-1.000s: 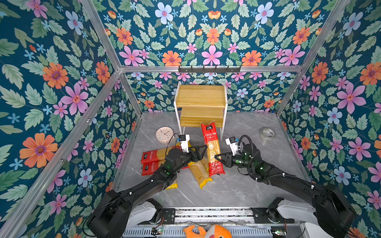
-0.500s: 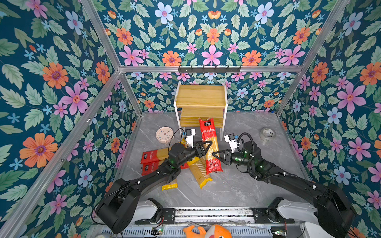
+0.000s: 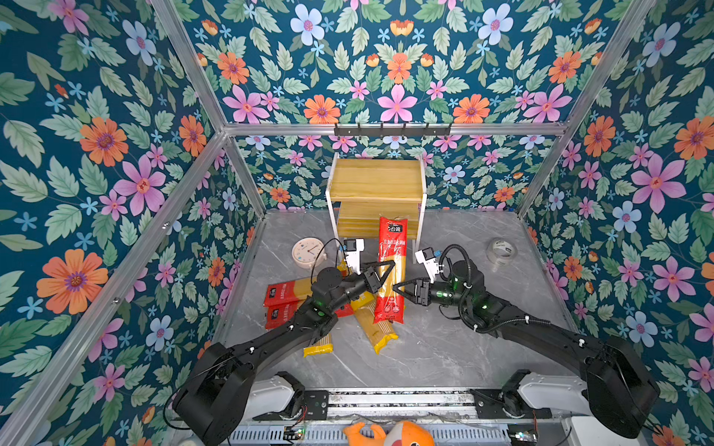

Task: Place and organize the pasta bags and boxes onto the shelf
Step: 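Carry the upright red pack with both grippers toward the wooden shelf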

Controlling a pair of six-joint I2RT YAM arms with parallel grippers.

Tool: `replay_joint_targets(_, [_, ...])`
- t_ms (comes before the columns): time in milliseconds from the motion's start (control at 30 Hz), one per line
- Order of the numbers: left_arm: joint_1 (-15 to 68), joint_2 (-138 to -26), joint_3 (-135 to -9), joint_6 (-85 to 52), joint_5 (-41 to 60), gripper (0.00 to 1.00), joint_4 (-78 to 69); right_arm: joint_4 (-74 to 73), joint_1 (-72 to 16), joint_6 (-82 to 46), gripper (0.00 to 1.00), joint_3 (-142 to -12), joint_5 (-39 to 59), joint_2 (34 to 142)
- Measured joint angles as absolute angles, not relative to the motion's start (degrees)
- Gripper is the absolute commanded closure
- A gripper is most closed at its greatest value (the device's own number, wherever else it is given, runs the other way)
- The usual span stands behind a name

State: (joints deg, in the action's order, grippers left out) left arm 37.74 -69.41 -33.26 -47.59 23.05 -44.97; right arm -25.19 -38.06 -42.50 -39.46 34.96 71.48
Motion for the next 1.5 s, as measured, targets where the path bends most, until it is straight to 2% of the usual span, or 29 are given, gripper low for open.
replay_joint_targets(133, [36.42, -67.85, -34.13, -47.66, 24.05, 0.82, -42.35, -26.39, -38.13, -43.11, 0.42, -38.94, 35.86, 70.70])
replay_joint_targets(200, [35.42, -67.42, -34.61, -47.86, 24.23, 0.82, -41.93, -27.05, -38.15, -43.31, 0.40, -38.15, 36.18, 70.13])
replay_joint_targets(400, [32.32, -67.42, -35.31, -51.09, 23.51, 0.82, -42.28, -27.51, -38.20, -44.82, 0.39, -35.94, 37.30, 69.12])
replay_joint_targets(667, [32.27, -69.60, -36.36, -55.90, 25.26, 0.81, -48.45, -30.74, -38.30, -46.57, 0.39, -36.16, 37.76, 71.48])
replay_joint_targets(900, [31.53, -69.56, -36.45, -56.99, 24.84, 0.81, -49.65, -35.53, -38.41, -48.75, 0.51, -38.04, 38.81, 74.24])
replay_joint_targets(1067, [30.24, -71.40, -37.47, -58.78, 24.84, 0.77, -50.09, -35.77, -38.39, -49.28, 0.73, -38.46, 38.37, 74.48])
replay_joint_targets(1300, [29.30, -72.27, -38.24, -60.01, 24.71, 0.66, -51.35, -34.02, -38.41, -49.36, 0.90, -41.25, 37.60, 74.41])
replay_joint_targets(1500, [28.12, -71.20, -38.39, -60.88, 24.29, 0.52, -51.81, -31.51, -38.48, -49.54, 0.96, -45.19, 38.24, 75.11])
